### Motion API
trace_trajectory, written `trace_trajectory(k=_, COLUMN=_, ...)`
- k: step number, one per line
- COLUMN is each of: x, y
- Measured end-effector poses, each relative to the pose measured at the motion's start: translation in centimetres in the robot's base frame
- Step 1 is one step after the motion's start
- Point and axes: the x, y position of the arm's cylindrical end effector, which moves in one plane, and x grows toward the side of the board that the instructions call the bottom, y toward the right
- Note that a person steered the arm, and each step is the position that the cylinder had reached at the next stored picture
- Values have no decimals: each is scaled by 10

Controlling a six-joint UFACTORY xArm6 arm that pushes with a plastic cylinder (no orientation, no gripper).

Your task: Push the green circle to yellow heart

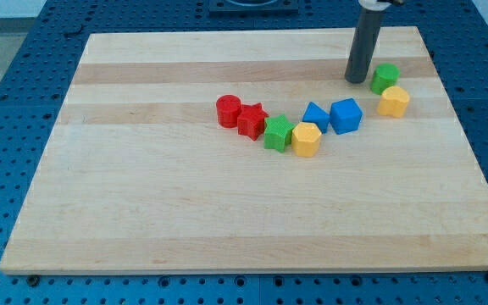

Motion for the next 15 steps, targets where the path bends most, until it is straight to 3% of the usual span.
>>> trace_trajectory(k=4, x=-7, y=56)
trace_trajectory(k=5, x=-34, y=61)
trace_trajectory(k=6, x=-64, y=102)
trace_trajectory(k=8, x=-63, y=183)
trace_trajectory(k=10, x=27, y=176)
trace_trajectory(k=11, x=41, y=147)
trace_trajectory(k=15, x=21, y=121)
